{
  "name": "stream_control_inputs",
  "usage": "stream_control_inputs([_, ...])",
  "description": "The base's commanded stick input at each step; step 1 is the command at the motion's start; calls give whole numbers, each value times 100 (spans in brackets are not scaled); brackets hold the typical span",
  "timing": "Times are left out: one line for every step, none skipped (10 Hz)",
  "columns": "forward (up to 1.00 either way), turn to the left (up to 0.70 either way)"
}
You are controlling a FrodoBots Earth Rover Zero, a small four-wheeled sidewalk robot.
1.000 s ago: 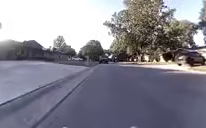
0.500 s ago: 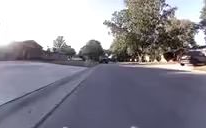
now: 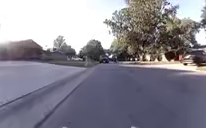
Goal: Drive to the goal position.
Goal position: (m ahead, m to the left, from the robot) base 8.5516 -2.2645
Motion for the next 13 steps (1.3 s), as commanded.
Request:
stream_control_inputs([100,0])
stream_control_inputs([100,0])
stream_control_inputs([100,0])
stream_control_inputs([100,0])
stream_control_inputs([100,0])
stream_control_inputs([100,0])
stream_control_inputs([100,0])
stream_control_inputs([100,0])
stream_control_inputs([100,0])
stream_control_inputs([100,0])
stream_control_inputs([100,-4])
stream_control_inputs([100,-14])
stream_control_inputs([100,-34])
